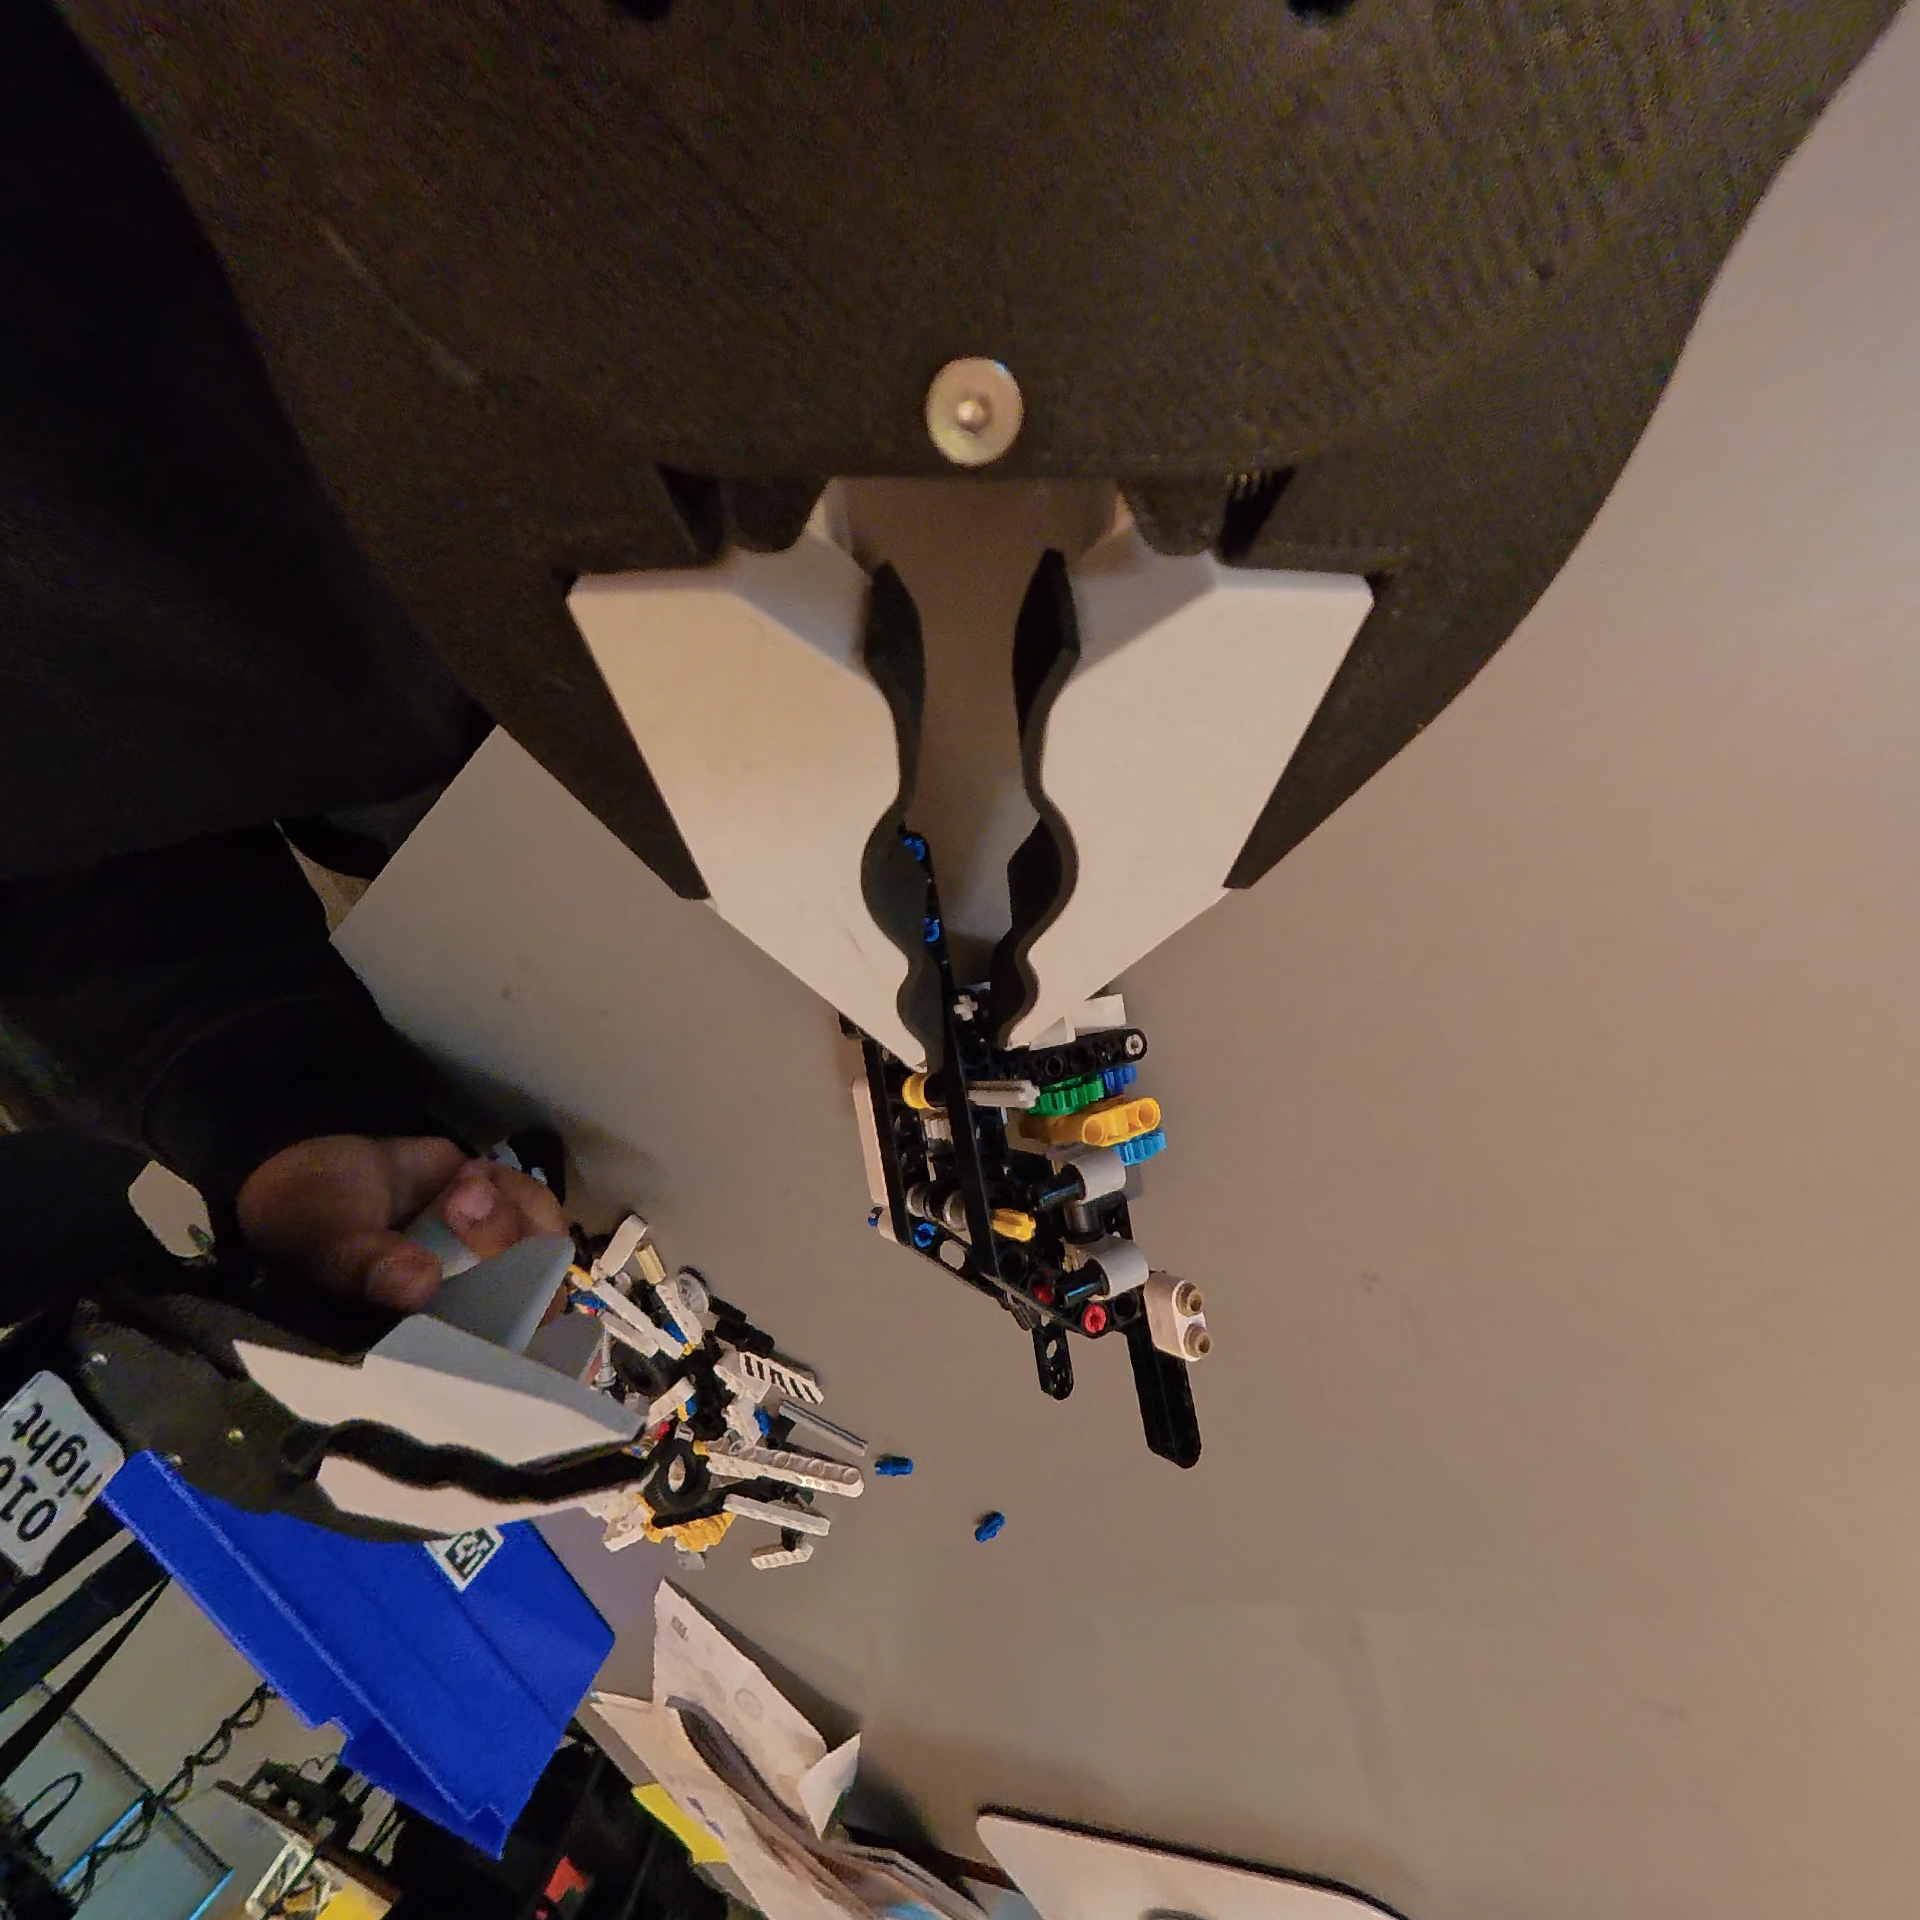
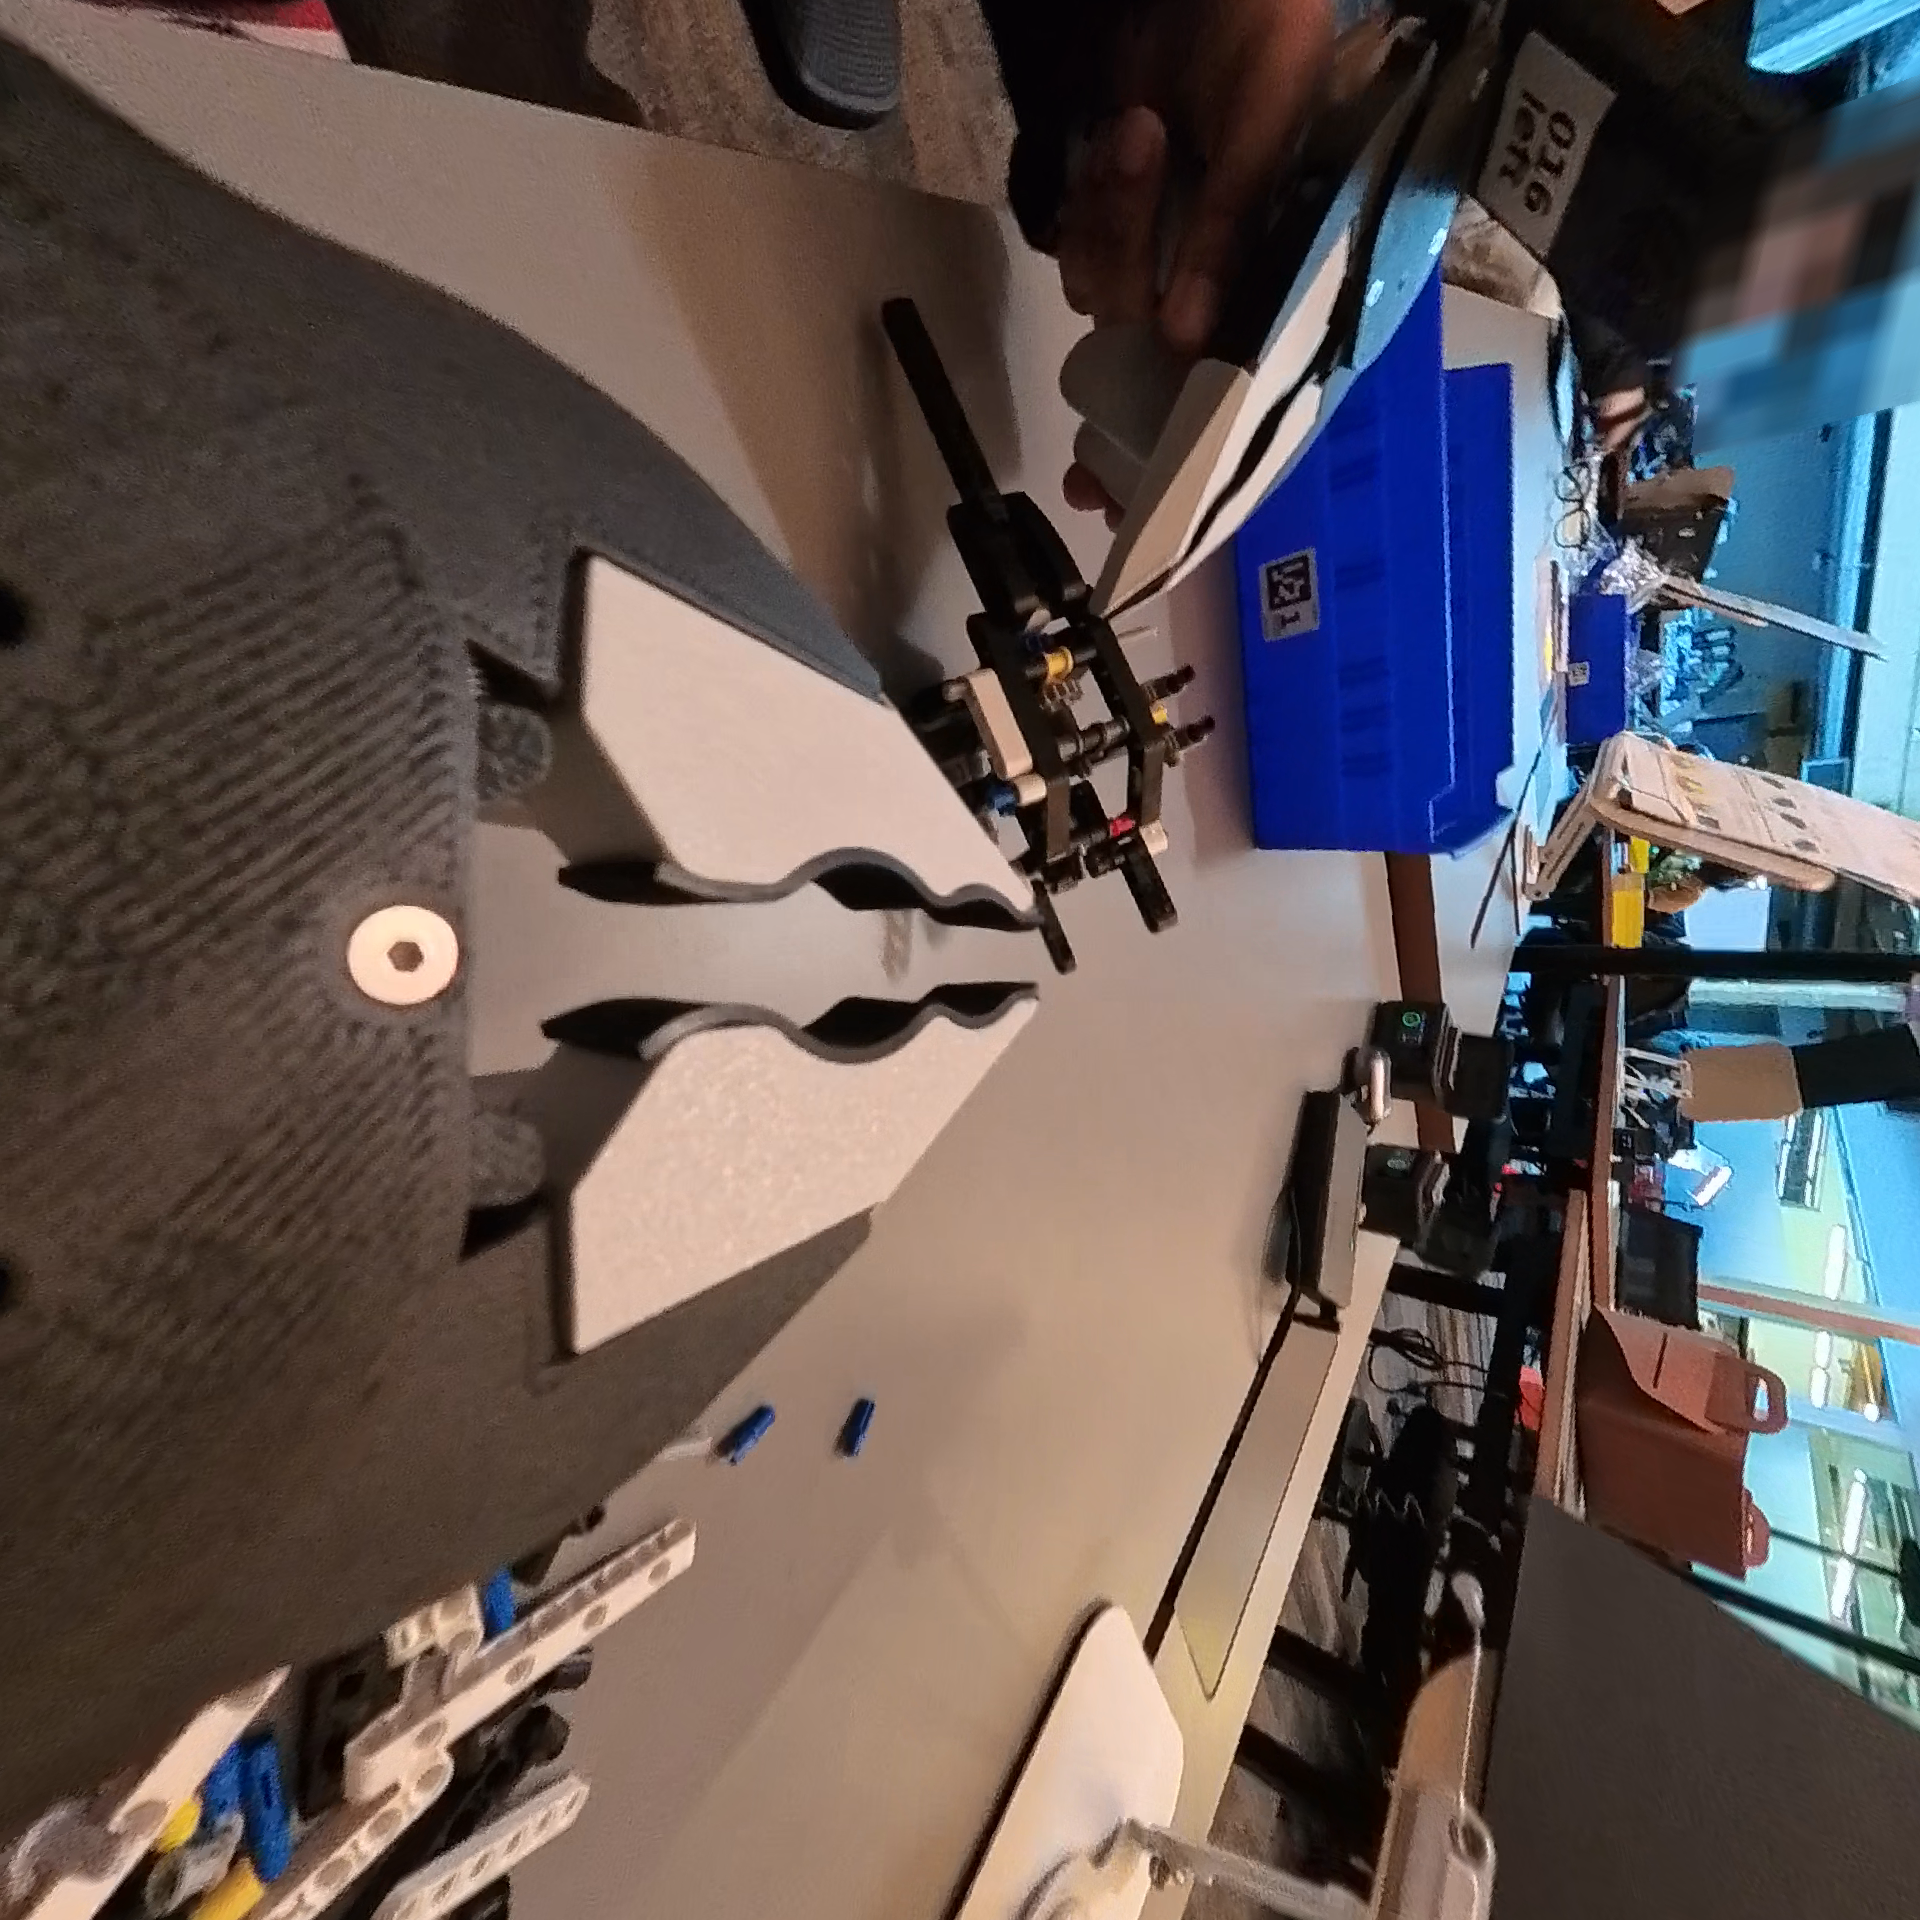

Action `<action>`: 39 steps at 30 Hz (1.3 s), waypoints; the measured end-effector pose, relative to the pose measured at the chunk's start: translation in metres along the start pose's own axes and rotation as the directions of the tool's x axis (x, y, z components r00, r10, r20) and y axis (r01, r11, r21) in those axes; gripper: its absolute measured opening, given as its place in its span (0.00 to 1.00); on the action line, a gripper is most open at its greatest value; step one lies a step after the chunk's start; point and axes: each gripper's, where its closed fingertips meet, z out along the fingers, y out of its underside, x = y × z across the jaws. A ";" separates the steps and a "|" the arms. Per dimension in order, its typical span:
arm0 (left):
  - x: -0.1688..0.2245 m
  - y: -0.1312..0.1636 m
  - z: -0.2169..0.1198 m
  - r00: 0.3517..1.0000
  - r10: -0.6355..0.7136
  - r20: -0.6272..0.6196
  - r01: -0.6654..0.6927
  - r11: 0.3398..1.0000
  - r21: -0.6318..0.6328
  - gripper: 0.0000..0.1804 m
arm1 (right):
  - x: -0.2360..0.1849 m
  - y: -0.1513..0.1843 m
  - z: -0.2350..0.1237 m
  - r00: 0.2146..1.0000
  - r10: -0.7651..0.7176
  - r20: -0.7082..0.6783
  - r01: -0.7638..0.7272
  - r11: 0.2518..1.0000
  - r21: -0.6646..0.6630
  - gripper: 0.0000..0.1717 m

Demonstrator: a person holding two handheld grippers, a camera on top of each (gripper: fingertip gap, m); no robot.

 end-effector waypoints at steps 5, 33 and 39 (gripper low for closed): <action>0.000 -0.001 0.001 1.000 -0.003 -0.006 0.003 1.000 0.014 0.06 | -0.017 0.006 0.007 0.993 -0.114 0.033 0.115 0.993 -0.033 0.04; -0.003 -0.008 0.007 0.999 -0.031 -0.007 0.032 0.996 0.087 0.09 | -0.076 0.057 0.049 0.917 -0.298 0.265 0.374 0.872 -0.315 0.01; -0.003 -0.005 0.005 1.000 -0.008 0.019 0.007 0.998 0.063 0.08 | -0.081 0.056 0.050 0.897 -0.358 0.260 0.427 0.856 -0.291 0.01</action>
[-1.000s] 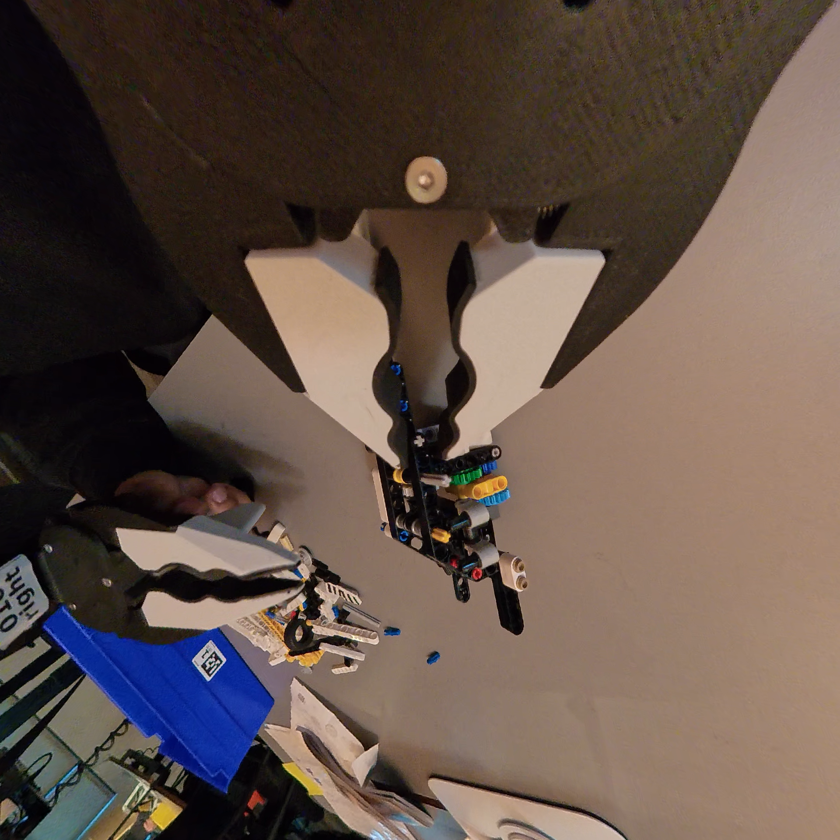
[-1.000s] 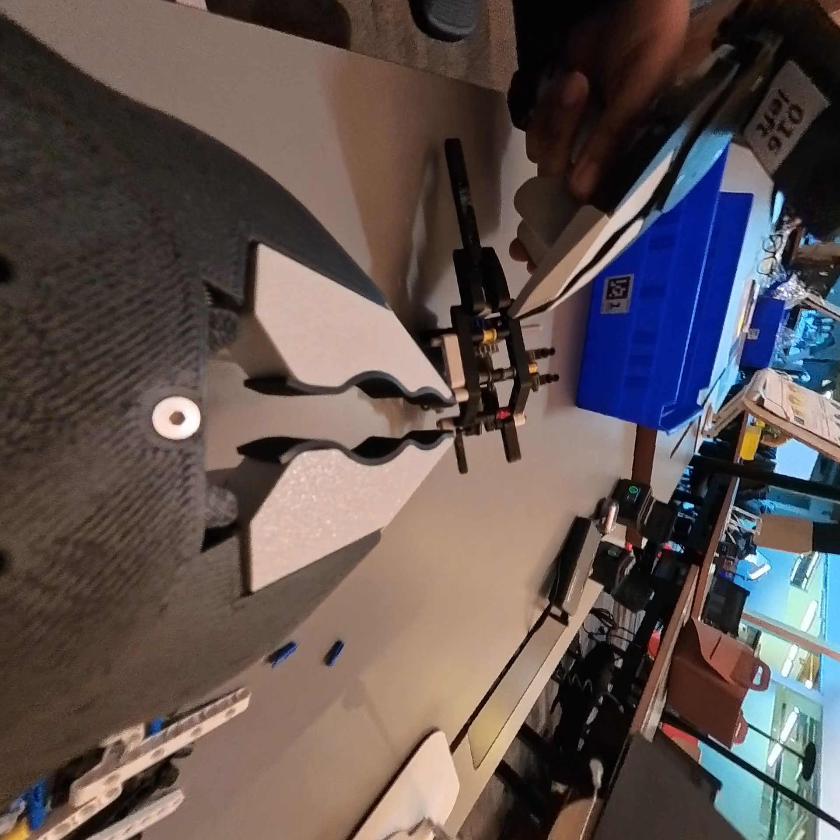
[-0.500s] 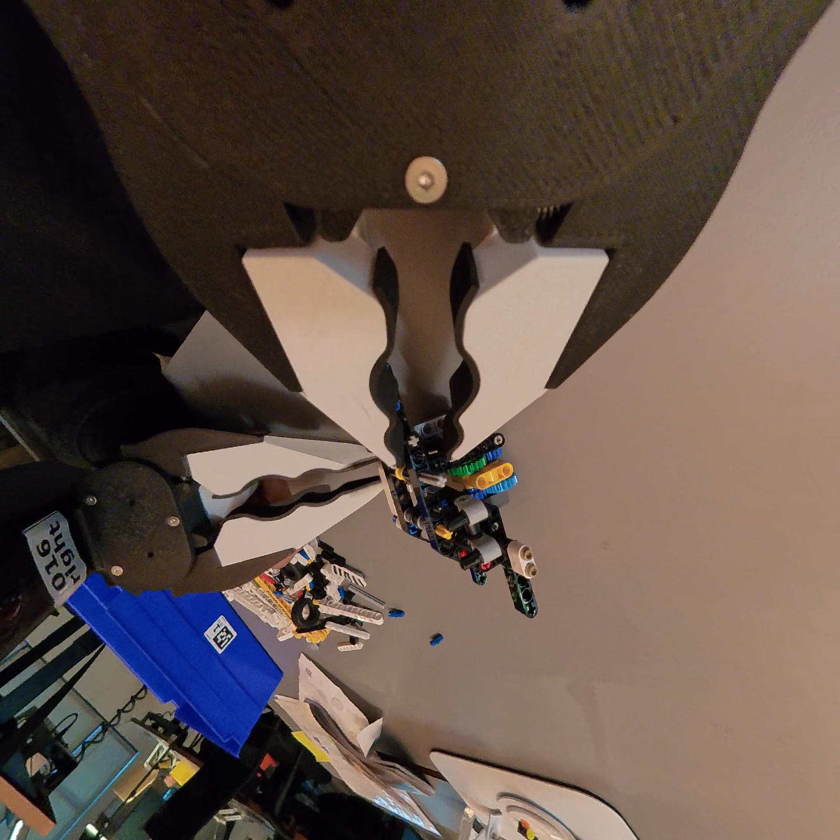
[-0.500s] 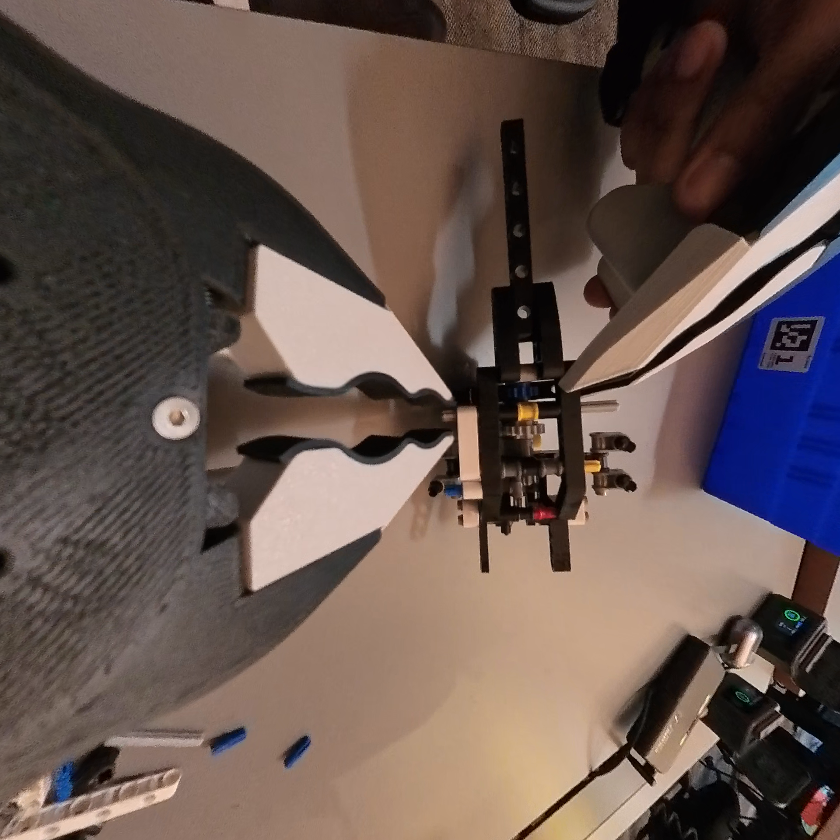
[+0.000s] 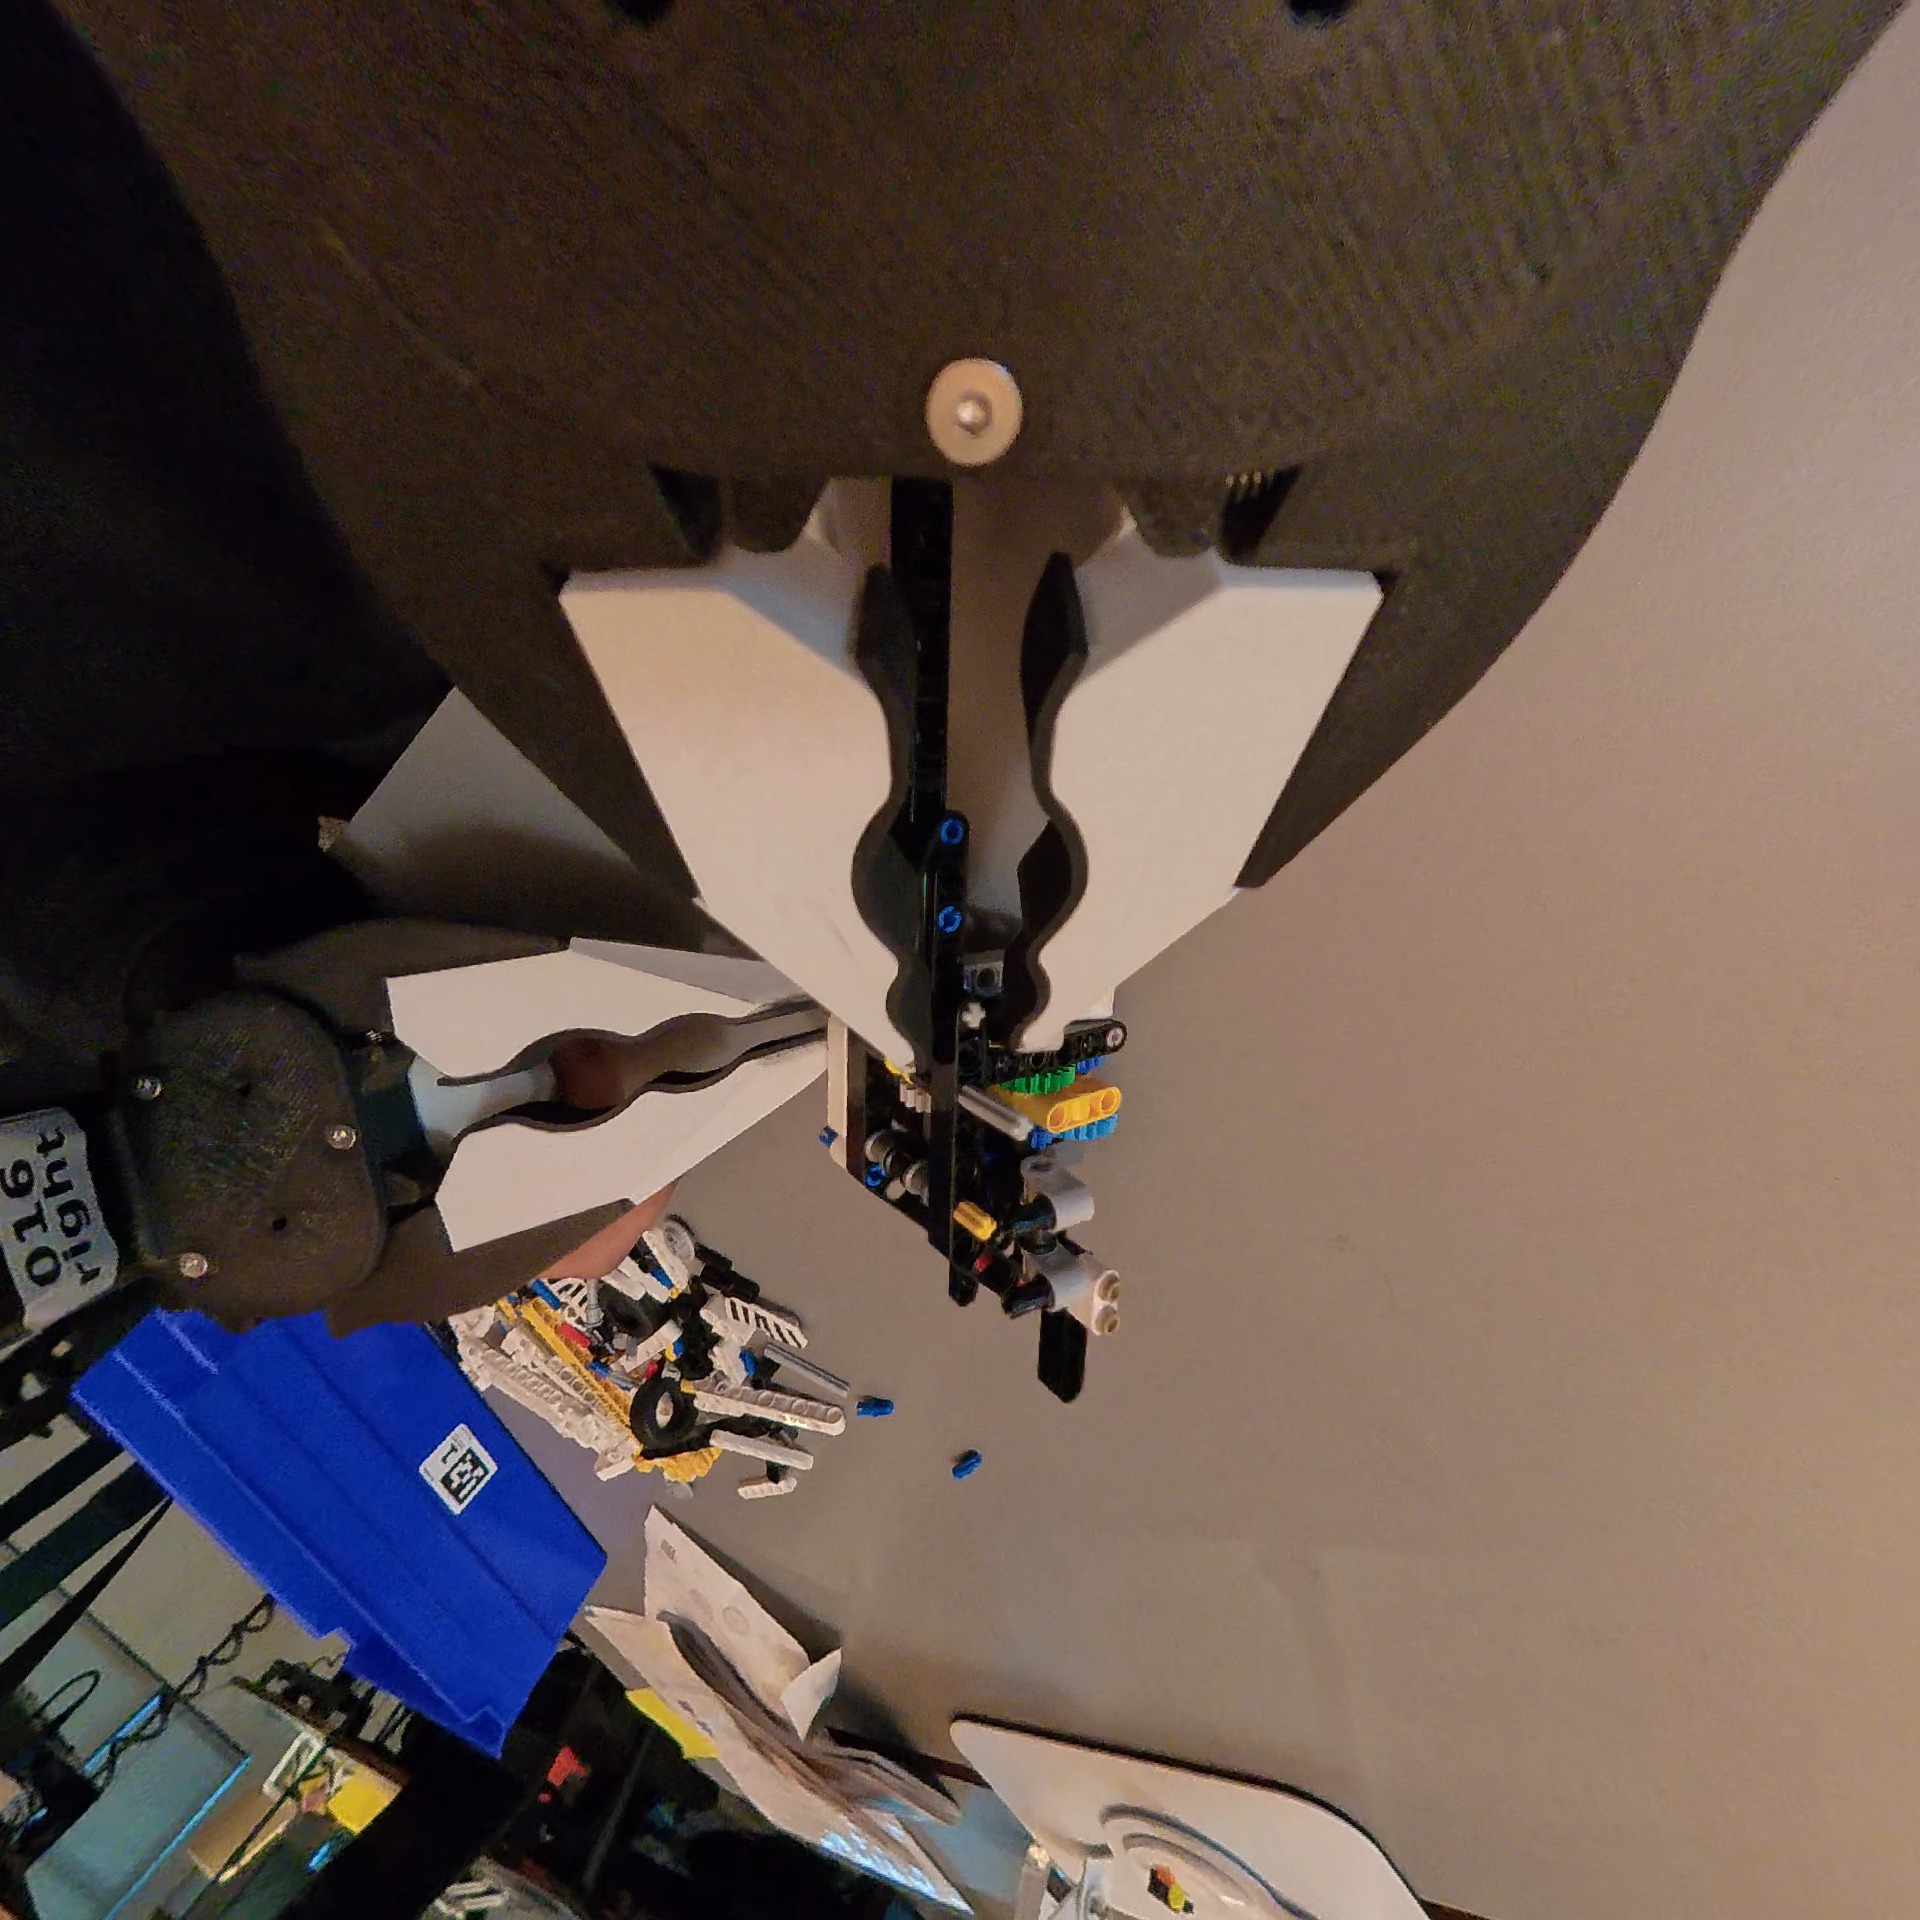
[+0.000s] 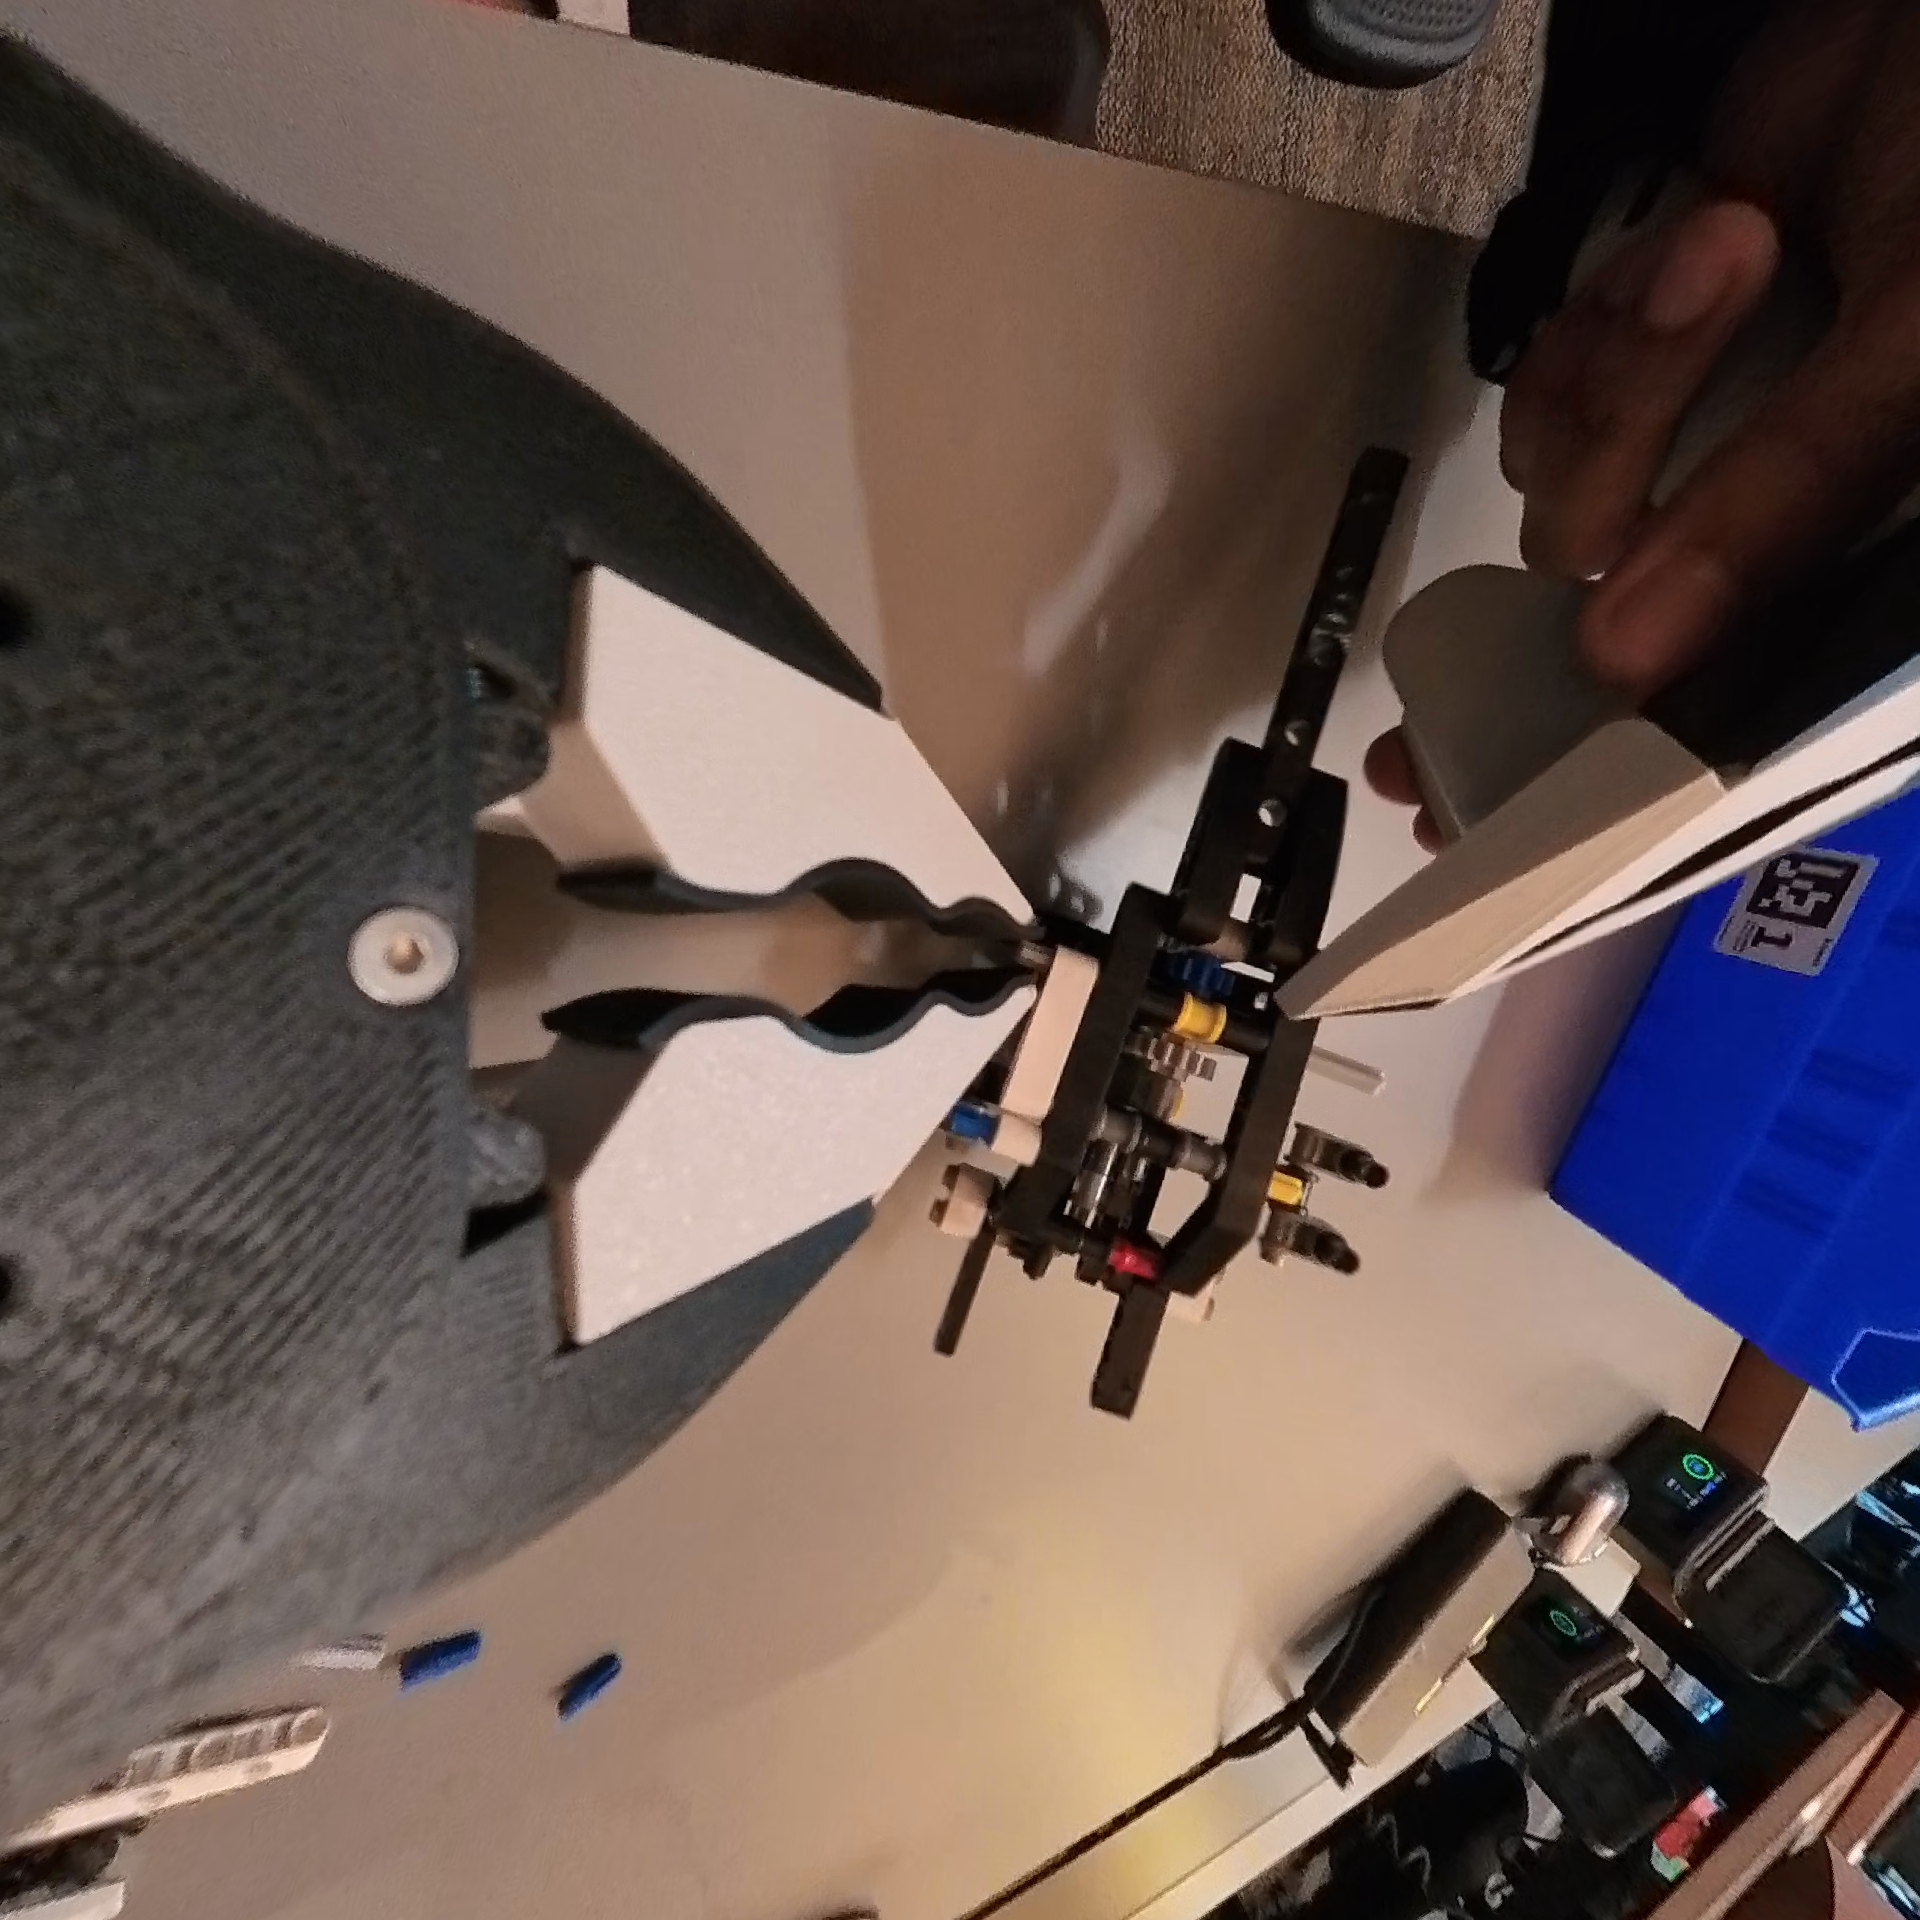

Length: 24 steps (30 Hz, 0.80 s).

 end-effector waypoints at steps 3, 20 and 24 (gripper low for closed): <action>0.001 0.002 -0.002 1.000 0.007 -0.006 -0.008 1.000 -0.016 0.06 | 0.000 -0.001 0.000 1.000 -0.001 0.000 0.001 1.000 0.004 0.01; -0.003 -0.003 0.002 0.996 0.091 0.021 -0.089 0.993 -0.075 0.07 | 0.017 0.000 -0.019 0.707 -0.705 -0.050 0.698 0.708 -0.106 0.25; -0.004 -0.010 0.008 0.985 0.172 0.023 -0.167 0.976 -0.140 0.07 | 0.006 -0.008 -0.013 0.706 -0.702 0.094 0.706 0.707 -0.028 0.23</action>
